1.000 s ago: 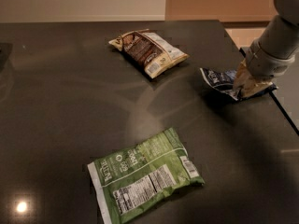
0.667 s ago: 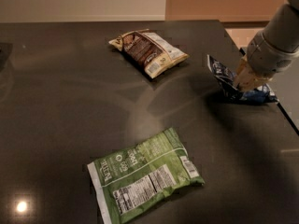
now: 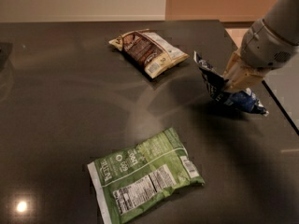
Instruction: Move blue chip bag near green jalapeno chip bag
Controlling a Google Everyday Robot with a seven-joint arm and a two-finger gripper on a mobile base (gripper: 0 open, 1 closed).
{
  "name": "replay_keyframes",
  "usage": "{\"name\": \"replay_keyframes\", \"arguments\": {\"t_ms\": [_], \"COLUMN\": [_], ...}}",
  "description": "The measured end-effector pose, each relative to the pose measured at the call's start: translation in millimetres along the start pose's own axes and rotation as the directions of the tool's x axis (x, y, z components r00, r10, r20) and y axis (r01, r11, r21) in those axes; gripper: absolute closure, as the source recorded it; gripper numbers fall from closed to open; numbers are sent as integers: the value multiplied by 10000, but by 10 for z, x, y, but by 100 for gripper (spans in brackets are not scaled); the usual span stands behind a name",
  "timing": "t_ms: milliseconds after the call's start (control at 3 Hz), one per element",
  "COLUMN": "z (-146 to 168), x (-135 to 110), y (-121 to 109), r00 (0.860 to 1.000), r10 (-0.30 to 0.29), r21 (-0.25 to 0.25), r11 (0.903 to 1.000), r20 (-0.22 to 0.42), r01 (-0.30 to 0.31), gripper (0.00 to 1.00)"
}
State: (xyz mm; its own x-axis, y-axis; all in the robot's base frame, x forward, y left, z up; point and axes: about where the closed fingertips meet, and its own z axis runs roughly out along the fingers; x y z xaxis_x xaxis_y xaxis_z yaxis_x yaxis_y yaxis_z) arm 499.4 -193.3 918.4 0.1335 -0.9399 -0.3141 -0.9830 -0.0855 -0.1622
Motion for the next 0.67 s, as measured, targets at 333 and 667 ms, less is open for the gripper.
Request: {"name": "replay_keyframes", "arguments": {"t_ms": [333, 667], "z": [-45, -82], "x": [-375, -720], "y": [223, 466], "r00": [9952, 9864], "r10": [172, -54], "r21": [-216, -293], "r11": [9997, 9995], "r20": [963, 1642], "r01": [-151, 104], "gripper": [100, 100]}}
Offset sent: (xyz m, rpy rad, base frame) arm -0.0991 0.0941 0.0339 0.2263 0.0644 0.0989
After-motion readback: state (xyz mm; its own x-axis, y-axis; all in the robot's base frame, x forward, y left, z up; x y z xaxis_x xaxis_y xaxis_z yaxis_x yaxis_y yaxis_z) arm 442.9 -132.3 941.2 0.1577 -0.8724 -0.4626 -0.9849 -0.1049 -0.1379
